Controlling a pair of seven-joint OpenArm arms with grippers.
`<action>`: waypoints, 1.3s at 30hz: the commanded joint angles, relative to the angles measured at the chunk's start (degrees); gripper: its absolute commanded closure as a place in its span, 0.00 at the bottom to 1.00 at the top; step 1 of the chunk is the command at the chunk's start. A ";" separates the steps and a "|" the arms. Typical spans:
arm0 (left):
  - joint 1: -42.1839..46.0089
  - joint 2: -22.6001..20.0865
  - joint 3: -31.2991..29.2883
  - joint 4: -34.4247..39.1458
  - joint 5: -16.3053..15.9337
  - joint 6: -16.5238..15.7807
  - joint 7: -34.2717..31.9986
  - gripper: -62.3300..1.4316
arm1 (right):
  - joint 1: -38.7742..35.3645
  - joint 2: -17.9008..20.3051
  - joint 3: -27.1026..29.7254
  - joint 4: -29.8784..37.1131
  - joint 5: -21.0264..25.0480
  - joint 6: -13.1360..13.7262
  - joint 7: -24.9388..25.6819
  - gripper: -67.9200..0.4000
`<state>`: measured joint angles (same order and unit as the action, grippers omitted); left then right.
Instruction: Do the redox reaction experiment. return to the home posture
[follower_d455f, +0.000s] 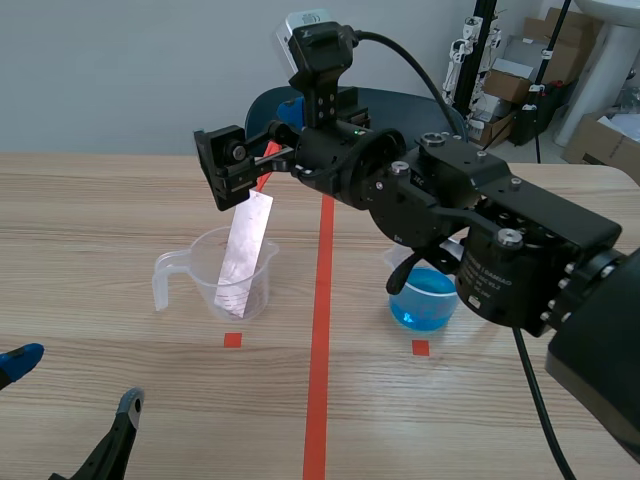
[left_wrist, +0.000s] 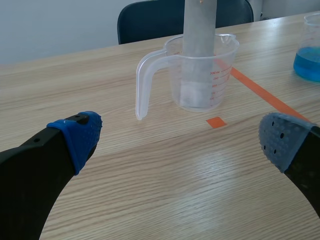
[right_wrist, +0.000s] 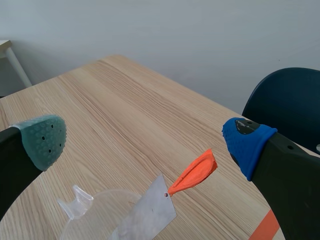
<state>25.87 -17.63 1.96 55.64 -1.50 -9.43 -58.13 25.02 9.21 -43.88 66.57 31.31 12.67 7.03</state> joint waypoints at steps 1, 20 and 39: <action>-0.17 -0.52 -0.07 1.05 -0.33 -0.11 -0.74 0.00 | 1.33 -0.15 0.11 0.24 0.39 -0.04 0.83 0.00; -0.17 -0.50 -0.07 1.05 -0.33 -0.11 -0.74 0.00 | 1.33 0.00 0.11 0.24 0.37 -0.04 0.85 0.00; -0.15 -0.50 -0.07 1.05 0.90 -0.13 0.17 0.00 | 0.52 11.89 0.13 12.52 6.97 -0.81 0.42 0.00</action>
<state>25.87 -17.63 1.96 55.64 -0.08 -9.43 -57.06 24.82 20.18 -43.88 76.71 38.06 12.53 6.37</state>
